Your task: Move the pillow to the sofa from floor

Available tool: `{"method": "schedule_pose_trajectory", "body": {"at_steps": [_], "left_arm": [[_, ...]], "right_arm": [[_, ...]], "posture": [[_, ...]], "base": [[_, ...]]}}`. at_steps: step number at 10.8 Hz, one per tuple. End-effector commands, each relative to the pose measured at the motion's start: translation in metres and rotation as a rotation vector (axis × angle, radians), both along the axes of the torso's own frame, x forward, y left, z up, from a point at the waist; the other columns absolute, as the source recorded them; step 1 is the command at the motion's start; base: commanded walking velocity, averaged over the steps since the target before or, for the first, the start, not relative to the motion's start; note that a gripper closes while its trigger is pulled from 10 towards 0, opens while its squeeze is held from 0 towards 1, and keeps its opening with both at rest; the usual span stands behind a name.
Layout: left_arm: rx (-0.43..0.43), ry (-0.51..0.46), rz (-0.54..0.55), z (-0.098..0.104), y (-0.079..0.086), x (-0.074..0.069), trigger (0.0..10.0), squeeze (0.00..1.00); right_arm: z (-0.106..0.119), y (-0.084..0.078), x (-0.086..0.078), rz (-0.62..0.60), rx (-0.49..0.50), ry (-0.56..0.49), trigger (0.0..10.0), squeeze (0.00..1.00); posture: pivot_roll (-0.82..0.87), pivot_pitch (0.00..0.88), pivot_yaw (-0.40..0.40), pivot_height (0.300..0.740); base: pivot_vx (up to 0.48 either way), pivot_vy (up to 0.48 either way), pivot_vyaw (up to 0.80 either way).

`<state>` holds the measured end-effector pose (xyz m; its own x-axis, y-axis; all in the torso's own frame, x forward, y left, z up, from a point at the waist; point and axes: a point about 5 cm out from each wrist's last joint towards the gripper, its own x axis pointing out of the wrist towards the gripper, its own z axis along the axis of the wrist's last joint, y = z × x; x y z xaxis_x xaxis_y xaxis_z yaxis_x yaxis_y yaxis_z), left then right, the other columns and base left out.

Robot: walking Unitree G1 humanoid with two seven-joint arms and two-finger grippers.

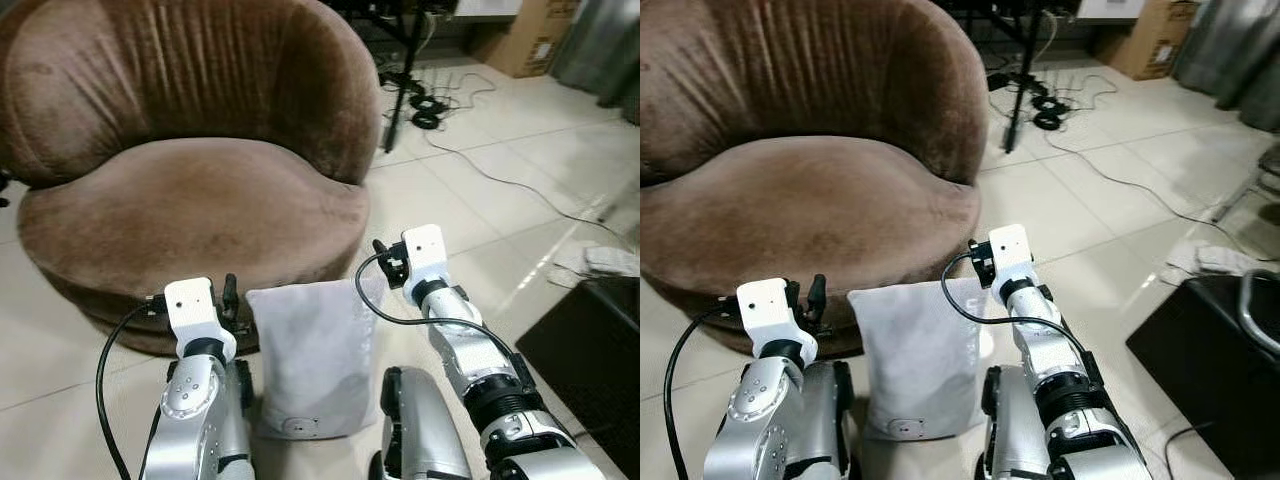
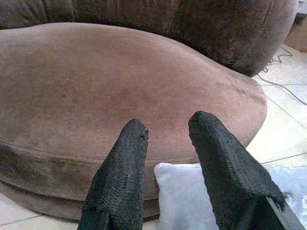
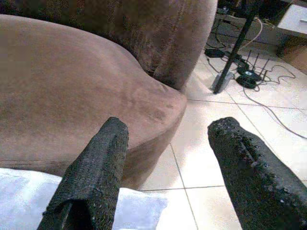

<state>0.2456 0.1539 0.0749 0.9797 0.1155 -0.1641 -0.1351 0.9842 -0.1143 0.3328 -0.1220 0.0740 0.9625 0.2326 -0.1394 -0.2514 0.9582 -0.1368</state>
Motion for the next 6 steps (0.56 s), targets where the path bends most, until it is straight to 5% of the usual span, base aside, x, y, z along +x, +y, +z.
{"method": "schedule_pose_trajectory", "body": {"at_steps": [1,6], "left_arm": [[-0.022,-0.008,-0.008,0.0020,-0.0101,-0.0019,10.0,0.00],[-0.011,-0.010,-0.005,0.0037,-0.0059,-0.0003,10.0,0.00]], "right_arm": [[0.0037,-0.0052,0.0012,-0.004,-0.015,-0.007,10.0,0.00],[0.0035,-0.0024,0.0022,-0.001,-0.009,0.001,10.0,0.00]], "posture": [[-0.01,0.016,-0.096,0.485],[-0.01,0.018,-0.092,0.485]], "base": [[0.000,0.000,0.00],[0.000,0.000,0.00]]}}
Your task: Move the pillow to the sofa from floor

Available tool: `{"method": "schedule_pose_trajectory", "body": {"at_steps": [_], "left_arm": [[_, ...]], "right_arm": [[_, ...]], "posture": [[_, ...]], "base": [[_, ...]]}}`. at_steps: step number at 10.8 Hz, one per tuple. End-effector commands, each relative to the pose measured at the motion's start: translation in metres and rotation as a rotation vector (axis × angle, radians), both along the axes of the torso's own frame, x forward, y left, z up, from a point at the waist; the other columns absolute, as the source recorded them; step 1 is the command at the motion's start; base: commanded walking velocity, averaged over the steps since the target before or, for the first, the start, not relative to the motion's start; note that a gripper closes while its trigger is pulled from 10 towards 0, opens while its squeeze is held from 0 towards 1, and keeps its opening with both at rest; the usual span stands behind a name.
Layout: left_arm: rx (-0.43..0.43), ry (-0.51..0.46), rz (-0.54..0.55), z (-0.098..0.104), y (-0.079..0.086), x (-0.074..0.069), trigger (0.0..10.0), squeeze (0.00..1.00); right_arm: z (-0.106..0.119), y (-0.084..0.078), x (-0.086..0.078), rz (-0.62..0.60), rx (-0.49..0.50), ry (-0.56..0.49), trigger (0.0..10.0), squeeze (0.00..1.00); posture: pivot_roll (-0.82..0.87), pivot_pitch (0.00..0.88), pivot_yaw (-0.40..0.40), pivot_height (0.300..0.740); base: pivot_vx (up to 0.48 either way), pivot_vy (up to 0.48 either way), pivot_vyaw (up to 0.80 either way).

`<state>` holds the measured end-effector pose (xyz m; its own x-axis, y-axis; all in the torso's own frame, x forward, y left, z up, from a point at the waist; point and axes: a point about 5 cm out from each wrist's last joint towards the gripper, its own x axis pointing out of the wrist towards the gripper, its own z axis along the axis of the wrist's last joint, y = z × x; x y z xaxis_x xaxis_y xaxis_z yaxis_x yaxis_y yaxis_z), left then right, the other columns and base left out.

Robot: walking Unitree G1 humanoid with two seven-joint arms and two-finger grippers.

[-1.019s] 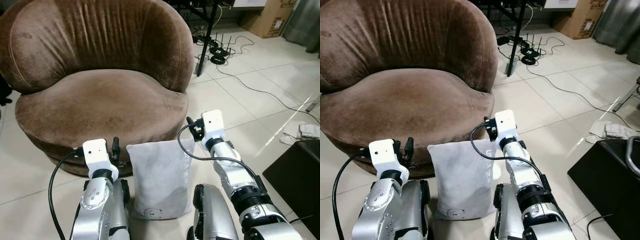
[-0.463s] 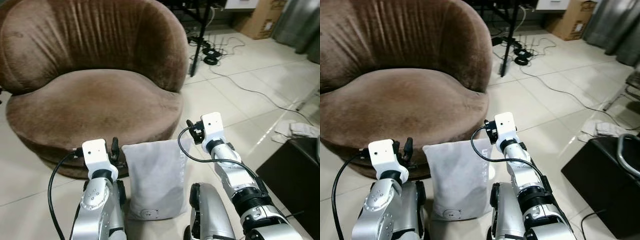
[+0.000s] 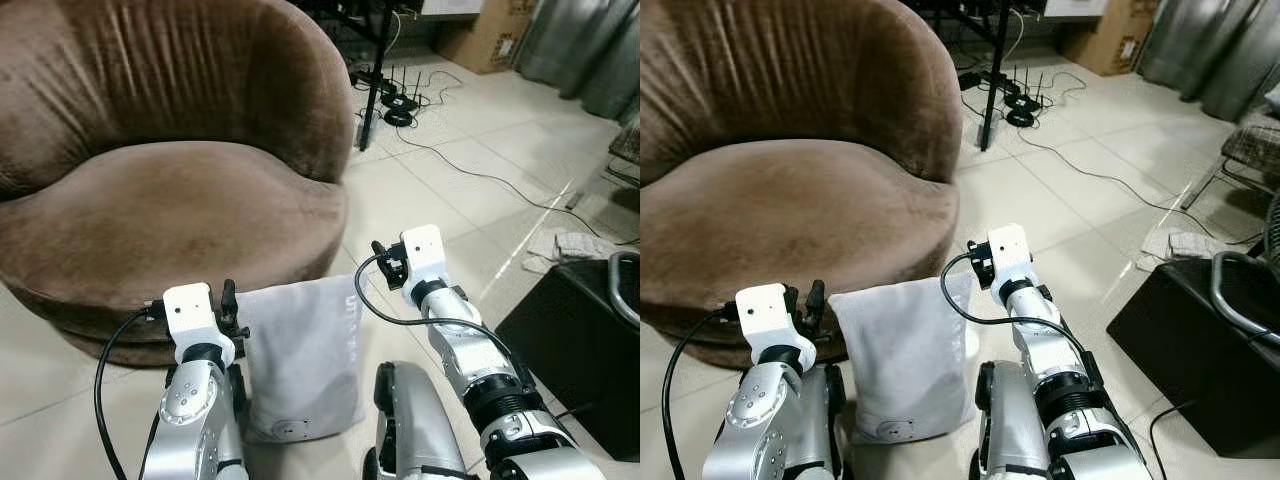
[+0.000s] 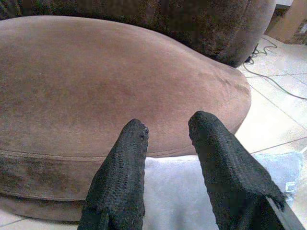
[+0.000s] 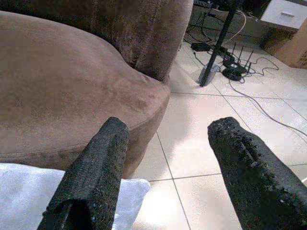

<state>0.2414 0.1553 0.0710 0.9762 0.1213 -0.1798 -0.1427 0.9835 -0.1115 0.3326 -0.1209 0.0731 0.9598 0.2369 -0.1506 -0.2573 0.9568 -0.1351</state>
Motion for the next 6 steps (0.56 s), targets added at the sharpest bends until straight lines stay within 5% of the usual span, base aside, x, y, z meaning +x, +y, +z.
{"method": "schedule_pose_trajectory", "body": {"at_steps": [1,6], "left_arm": [[-0.013,-0.029,-0.007,0.0082,-0.0074,0.0046,10.0,0.00],[-0.027,-0.028,0.011,0.0071,-0.0095,0.0007,10.0,0.00]], "right_arm": [[0.0047,-0.0029,0.0030,-0.006,-0.008,-0.008,10.0,0.00],[-0.0002,-0.0034,0.0047,0.012,-0.046,0.030,10.0,0.00]], "posture": [[-0.01,0.018,-0.094,0.485],[0.00,0.027,-0.116,0.485]], "base": [[0.000,0.000,0.00],[0.000,0.000,0.00]]}}
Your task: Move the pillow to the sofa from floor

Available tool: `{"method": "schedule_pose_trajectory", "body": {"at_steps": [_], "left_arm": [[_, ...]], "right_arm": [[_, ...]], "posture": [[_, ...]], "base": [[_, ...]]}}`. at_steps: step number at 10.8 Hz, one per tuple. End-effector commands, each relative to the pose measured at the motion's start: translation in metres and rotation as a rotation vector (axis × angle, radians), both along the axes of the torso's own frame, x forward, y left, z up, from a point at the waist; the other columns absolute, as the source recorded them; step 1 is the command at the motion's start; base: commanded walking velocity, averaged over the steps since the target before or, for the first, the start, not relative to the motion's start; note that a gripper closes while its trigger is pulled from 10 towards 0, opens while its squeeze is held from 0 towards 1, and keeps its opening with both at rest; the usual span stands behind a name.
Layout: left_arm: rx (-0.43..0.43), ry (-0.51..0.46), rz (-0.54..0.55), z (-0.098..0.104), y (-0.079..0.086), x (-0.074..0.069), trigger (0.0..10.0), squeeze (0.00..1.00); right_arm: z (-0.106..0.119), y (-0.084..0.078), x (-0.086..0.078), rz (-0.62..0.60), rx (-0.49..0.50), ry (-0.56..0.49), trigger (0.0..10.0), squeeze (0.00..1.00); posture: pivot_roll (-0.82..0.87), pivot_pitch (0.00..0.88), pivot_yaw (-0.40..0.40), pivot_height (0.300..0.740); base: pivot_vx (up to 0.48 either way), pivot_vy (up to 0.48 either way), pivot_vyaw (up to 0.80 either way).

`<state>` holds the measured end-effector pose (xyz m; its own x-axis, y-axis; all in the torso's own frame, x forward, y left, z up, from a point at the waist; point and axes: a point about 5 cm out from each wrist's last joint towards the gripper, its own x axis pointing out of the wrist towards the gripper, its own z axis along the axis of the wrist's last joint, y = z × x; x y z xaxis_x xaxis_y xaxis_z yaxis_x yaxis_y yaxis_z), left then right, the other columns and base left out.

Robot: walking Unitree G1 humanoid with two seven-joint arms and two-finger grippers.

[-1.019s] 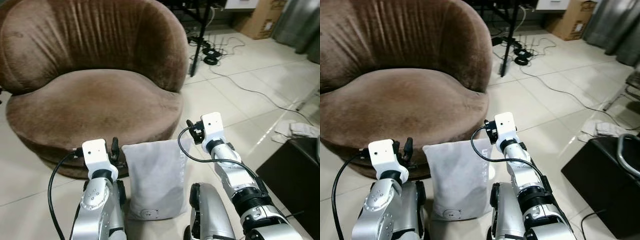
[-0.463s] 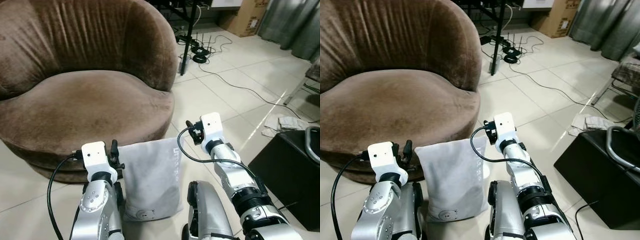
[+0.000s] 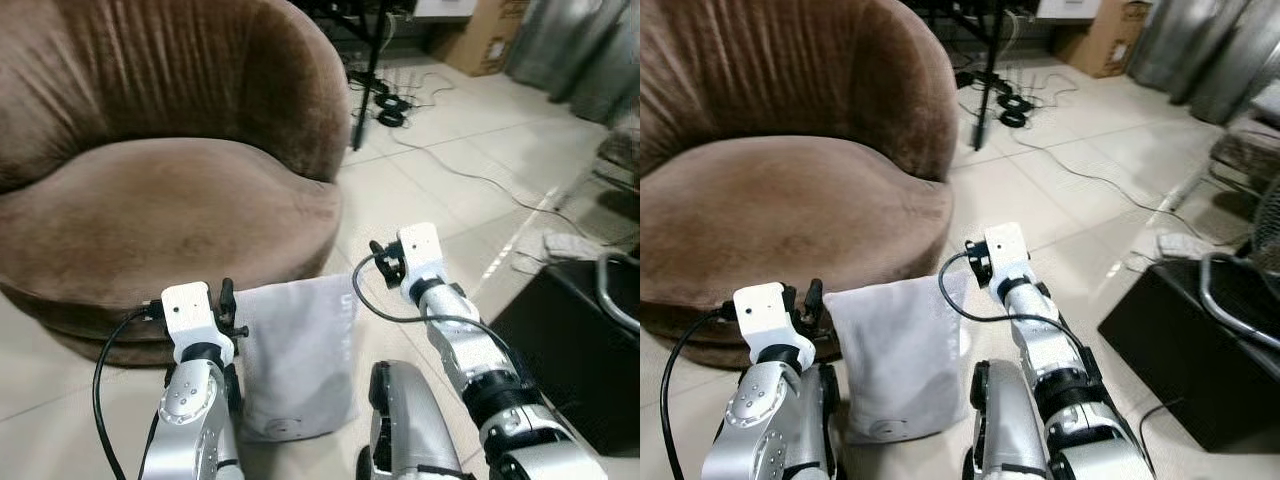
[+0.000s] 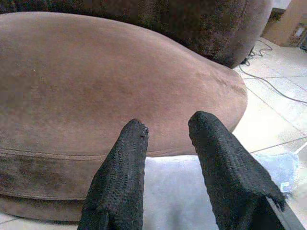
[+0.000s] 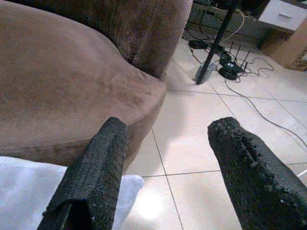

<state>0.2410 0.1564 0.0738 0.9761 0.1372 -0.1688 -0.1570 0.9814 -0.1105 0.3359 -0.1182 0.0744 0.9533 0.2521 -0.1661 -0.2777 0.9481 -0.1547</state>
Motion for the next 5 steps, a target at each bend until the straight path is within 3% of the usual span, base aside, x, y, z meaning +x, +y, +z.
{"method": "schedule_pose_trajectory", "body": {"at_steps": [1,5], "left_arm": [[-0.028,-0.015,0.003,0.004,-0.010,0.000,10.0,0.00],[-0.023,-0.024,0.024,0.007,-0.007,-0.004,10.0,0.00]], "right_arm": [[0.003,-0.006,0.003,0.000,-0.020,0.002,10.0,0.00],[-0.008,-0.007,0.012,-0.021,-0.103,0.115,10.0,0.00]], "posture": [[0.01,0.022,-0.129,0.485],[0.05,0.021,-0.149,0.485]], "base": [[0.000,0.000,0.00],[0.000,0.000,0.00]]}}
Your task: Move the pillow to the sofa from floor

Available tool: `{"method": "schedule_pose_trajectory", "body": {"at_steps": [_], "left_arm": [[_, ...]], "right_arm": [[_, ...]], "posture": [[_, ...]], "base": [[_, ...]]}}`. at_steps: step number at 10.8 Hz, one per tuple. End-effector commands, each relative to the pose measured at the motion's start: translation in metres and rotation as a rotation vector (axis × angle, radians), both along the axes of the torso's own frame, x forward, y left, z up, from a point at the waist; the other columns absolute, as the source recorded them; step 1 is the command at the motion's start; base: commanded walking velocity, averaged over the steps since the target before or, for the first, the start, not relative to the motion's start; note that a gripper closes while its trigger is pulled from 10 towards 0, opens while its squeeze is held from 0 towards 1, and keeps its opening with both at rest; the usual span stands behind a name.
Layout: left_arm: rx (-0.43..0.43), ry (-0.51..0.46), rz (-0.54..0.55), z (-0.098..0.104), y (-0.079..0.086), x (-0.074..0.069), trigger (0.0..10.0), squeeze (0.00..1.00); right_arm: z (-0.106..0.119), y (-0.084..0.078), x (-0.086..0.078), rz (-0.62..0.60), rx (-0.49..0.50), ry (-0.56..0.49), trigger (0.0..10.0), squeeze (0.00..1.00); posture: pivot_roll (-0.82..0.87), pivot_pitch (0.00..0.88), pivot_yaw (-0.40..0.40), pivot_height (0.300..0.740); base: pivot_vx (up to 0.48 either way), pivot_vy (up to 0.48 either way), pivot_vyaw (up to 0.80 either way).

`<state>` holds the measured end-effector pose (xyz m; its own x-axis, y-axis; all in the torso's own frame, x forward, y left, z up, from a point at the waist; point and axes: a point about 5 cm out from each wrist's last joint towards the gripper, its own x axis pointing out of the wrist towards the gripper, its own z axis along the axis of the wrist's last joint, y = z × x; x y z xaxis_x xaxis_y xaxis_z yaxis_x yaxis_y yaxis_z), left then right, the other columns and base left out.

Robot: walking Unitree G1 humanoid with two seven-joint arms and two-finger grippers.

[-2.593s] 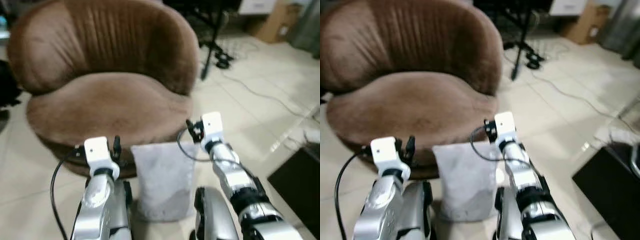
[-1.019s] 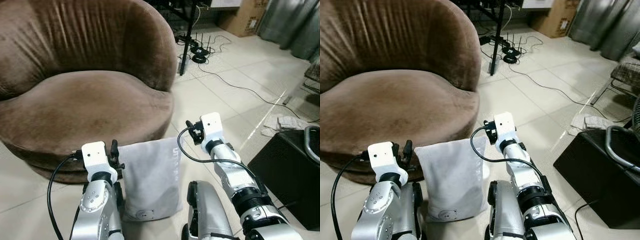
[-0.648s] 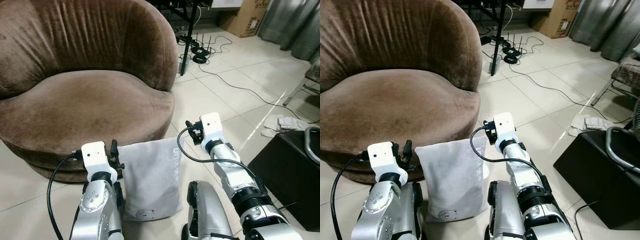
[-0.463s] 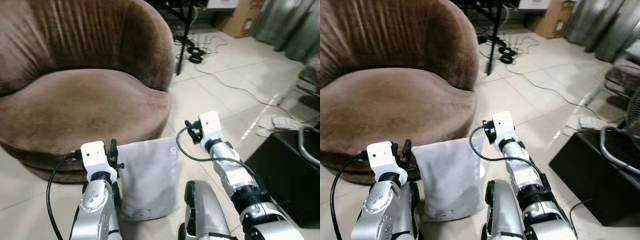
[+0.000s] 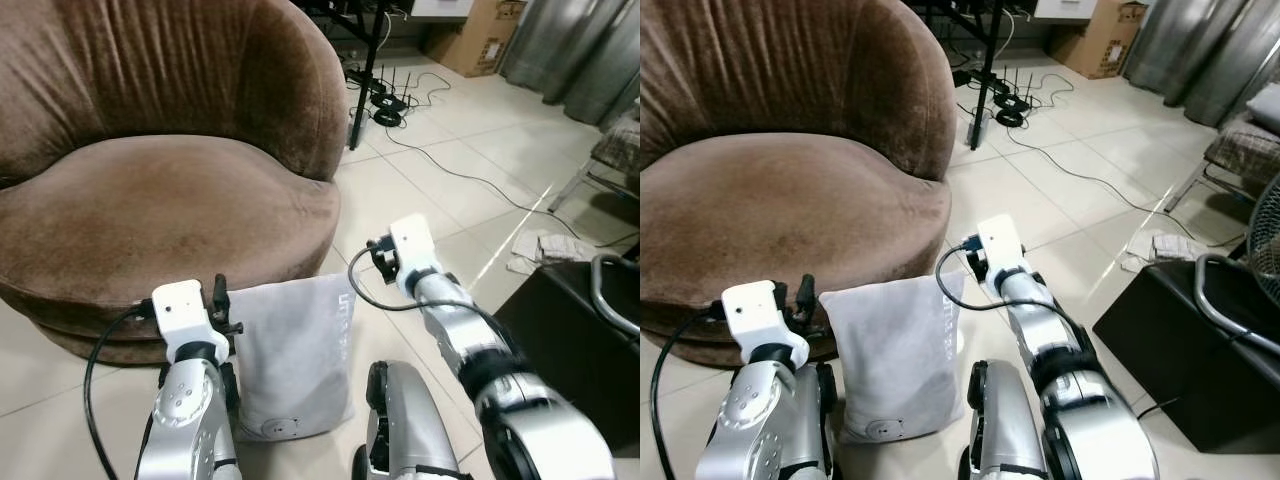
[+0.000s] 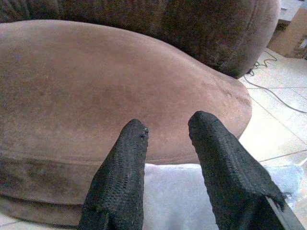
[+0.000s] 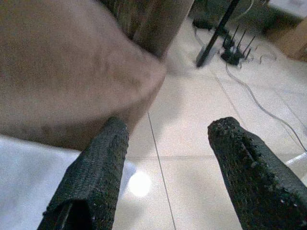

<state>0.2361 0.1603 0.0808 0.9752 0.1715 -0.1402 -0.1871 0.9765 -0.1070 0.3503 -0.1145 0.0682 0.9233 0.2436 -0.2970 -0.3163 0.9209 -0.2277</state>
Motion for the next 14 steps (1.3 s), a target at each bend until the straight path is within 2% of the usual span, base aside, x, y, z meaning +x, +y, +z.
{"method": "schedule_pose_trajectory", "body": {"at_steps": [1,3,4,6,8,10,11,12,13,14], "left_arm": [[-0.032,0.004,-0.005,0.000,-0.013,-0.001,10.0,0.00],[-0.047,0.003,0.017,0.000,-0.015,-0.006,10.0,0.00],[-0.057,0.011,0.033,-0.001,-0.017,-0.011,10.0,0.00],[-0.073,0.018,0.073,-0.003,-0.018,-0.020,10.0,0.00],[-0.104,0.036,0.140,-0.004,-0.023,-0.035,10.0,0.00],[-0.127,0.057,0.180,-0.006,-0.030,-0.047,10.0,0.00],[-0.127,0.066,0.188,-0.006,-0.032,-0.051,10.0,0.00],[-0.123,0.058,0.192,-0.003,-0.032,-0.054,10.0,0.00],[-0.115,0.055,0.193,0.000,-0.032,-0.054,10.0,0.00],[-0.118,0.058,0.191,0.000,-0.033,-0.055,10.0,0.00]], "right_arm": [[-0.008,-0.003,-0.002,0.002,-0.046,0.045,10.0,0.00],[-0.012,0.004,-0.001,0.037,-0.161,0.096,10.0,0.00],[-0.022,0.005,-0.007,0.068,-0.197,0.168,10.0,0.00],[-0.033,-0.001,-0.013,0.088,-0.274,0.230,10.0,0.00],[-0.039,-0.007,-0.017,0.210,-0.460,0.239,10.0,0.00],[-0.045,-0.010,-0.023,0.254,-0.523,0.273,10.0,0.00],[-0.049,-0.010,-0.026,0.278,-0.549,0.287,10.0,0.00],[-0.052,-0.015,-0.028,0.261,-0.527,0.334,10.0,0.00],[-0.046,-0.019,-0.022,0.196,-0.523,0.311,10.0,0.00],[-0.039,-0.013,-0.016,0.179,-0.469,0.283,10.0,0.00]], "posture": [[0.06,0.025,-0.161,0.485],[0.08,0.039,-0.194,0.485],[0.09,0.052,-0.212,0.485],[0.10,0.086,-0.263,0.485],[0.11,0.141,-0.328,0.485],[0.12,0.192,-0.387,0.485],[0.12,0.192,-0.387,0.485],[0.13,0.211,-0.400,0.485],[0.13,0.218,-0.400,0.485],[0.13,0.222,-0.400,0.485]], "base": [[0.000,0.000,0.00],[0.000,0.000,0.00],[0.000,0.000,0.00],[0.000,0.000,0.00],[0.000,0.000,0.00],[0.000,0.000,0.00],[0.000,0.000,0.00],[0.000,0.000,0.00],[0.000,0.000,0.00],[0.000,0.000,0.00]]}}
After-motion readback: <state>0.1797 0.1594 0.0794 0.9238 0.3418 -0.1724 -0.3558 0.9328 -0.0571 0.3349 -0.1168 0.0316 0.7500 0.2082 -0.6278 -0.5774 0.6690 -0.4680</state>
